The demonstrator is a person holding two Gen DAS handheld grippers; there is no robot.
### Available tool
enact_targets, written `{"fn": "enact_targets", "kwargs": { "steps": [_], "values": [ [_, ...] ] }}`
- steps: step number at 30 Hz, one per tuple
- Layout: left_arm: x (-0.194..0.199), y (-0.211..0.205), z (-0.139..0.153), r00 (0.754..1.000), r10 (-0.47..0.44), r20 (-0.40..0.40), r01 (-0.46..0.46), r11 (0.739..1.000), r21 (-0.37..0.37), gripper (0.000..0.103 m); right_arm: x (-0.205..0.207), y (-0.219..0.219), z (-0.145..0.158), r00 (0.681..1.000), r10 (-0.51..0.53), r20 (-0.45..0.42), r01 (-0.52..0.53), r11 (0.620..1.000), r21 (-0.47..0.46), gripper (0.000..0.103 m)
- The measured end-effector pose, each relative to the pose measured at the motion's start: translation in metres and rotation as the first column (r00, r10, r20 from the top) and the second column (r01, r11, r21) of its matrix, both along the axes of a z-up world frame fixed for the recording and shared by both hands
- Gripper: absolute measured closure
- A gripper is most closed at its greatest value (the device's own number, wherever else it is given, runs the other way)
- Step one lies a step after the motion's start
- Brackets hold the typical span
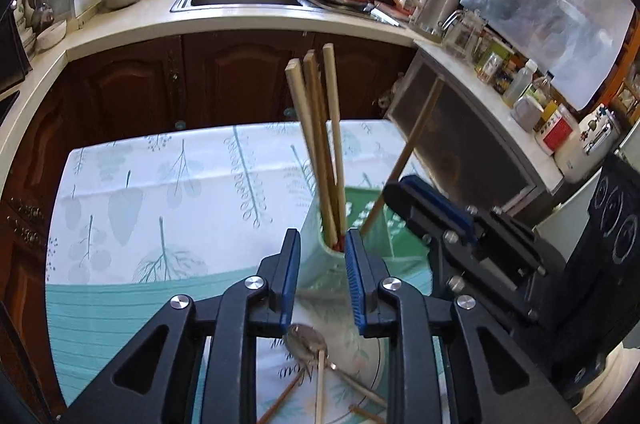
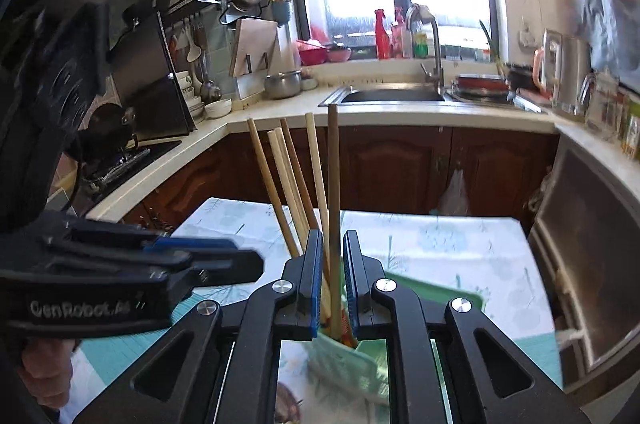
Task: Organize utensils
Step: 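Lower chopsticks into the green holder and open both tools, then move both tools back down to the remaining chopsticks and spoons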
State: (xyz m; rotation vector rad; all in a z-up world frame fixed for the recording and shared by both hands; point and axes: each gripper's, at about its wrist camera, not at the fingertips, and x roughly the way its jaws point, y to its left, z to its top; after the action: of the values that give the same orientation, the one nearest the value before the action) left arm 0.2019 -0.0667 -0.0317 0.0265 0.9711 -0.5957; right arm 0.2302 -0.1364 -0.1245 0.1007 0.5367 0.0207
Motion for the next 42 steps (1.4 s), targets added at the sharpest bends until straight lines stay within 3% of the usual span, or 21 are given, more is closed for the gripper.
{"fn": "enact_targets", "kwargs": {
  "steps": [8, 14, 17, 27, 31, 36, 42],
  "values": [
    [-0.008, 0.021, -0.01, 0.99, 0.015, -0.142, -0.014, 1.0, 0.012, 0.079, -0.01, 0.018, 0.008, 0.999, 0.016, -0.029, -0.016, 1.0, 0.007, 0.092],
    [-0.016, 0.027, -0.004, 0.994, 0.013, -0.109, -0.004, 0.997, 0.08, 0.059, -0.012, 0.023, 0.024, 0.997, 0.022, -0.072, -0.019, 0.999, 0.044, 0.091],
    [-0.02, 0.033, -0.005, 0.995, 0.01, -0.095, 0.0, 0.995, 0.103, 0.058, -0.02, 0.025, 0.022, 0.993, 0.026, -0.113, -0.017, 0.997, 0.081, 0.091],
    [-0.032, 0.047, -0.036, 0.981, -0.051, -0.186, 0.077, 0.988, 0.136, 0.058, -0.07, 0.037, -0.02, 0.953, 0.003, -0.302, 0.048, 0.986, 0.16, 0.085],
    [-0.042, 0.052, -0.059, 0.965, -0.099, -0.243, 0.142, 0.976, 0.166, 0.058, -0.091, 0.04, -0.049, 0.918, -0.016, -0.397, 0.094, 0.98, 0.177, 0.085],
    [-0.057, 0.058, -0.093, 0.926, -0.151, -0.346, 0.239, 0.943, 0.231, 0.058, -0.11, 0.043, -0.085, 0.853, -0.033, -0.521, 0.165, 0.964, 0.208, 0.085],
    [-0.07, 0.069, -0.128, 0.887, -0.163, -0.433, 0.308, 0.906, 0.29, 0.058, -0.124, 0.057, -0.124, 0.759, -0.033, -0.651, 0.231, 0.947, 0.222, 0.085]
  ]
}}
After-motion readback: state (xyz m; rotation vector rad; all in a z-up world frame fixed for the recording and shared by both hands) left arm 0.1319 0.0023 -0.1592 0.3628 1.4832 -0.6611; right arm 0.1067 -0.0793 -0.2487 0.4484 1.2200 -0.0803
